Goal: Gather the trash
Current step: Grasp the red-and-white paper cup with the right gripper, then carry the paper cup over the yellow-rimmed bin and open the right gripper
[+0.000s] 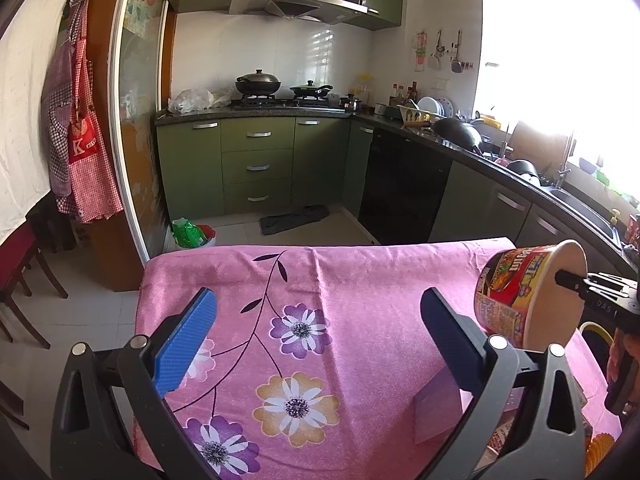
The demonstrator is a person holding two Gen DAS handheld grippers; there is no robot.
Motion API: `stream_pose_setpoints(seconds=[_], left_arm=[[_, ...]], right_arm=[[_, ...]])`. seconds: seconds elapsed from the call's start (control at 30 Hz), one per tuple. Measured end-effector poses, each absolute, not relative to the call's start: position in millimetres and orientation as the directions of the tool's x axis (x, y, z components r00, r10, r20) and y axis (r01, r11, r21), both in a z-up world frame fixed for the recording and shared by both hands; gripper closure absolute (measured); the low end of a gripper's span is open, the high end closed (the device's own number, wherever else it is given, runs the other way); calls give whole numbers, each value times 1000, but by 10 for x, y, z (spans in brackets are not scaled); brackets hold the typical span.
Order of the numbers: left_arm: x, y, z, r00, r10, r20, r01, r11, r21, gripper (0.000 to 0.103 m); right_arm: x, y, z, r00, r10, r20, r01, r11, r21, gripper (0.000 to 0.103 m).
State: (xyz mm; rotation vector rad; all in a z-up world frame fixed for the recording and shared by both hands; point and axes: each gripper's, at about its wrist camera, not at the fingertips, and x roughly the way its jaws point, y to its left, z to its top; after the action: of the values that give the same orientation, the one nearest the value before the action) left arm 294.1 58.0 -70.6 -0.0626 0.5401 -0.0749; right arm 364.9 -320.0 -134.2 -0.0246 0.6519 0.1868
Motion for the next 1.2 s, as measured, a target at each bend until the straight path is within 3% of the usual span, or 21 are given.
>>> stream_pose_setpoints(seconds=[0.17, 0.37, 0.57, 0.8, 0.87, 0.97, 1.03, 1.2], left_arm=[[2913, 558, -688, 861, -89, -501, 61, 995, -73, 6], [2886, 534, -671, 863, -101, -494, 74, 994, -74, 6], [2877, 514, -665, 865, -108, -490, 83, 994, -73, 6], [2879, 455, -691, 860, -113, -497, 95, 994, -62, 6], [2885, 448, -695, 858, -117, -500, 99, 993, -62, 6], [2896, 423, -701, 854, -118, -507, 101, 993, -60, 6], [2901, 411, -701, 850, -125, -512, 108, 992, -63, 6], [2873, 345, -657, 838, -145, -526, 129, 989, -67, 6]], right_arm=[[3384, -3682, -1063, 809, 127, -573, -103, 992, 74, 96], [2845, -4723, -980, 795, -12, -607, 108, 986, 123, 96], [2371, -5740, -1336, 687, -144, -713, 362, 918, 163, 96], [2258, -6347, -1982, 564, -151, -812, 500, 845, 190, 96], [2268, -6417, -2095, 544, -143, -827, 517, 833, 196, 91], [2195, -6489, -2159, 532, -188, -825, 556, 813, 173, 71], [2114, -6473, -2115, 544, -201, -814, 556, 813, 171, 71], [2006, -6294, -1917, 579, -211, -787, 513, 845, 150, 59]])
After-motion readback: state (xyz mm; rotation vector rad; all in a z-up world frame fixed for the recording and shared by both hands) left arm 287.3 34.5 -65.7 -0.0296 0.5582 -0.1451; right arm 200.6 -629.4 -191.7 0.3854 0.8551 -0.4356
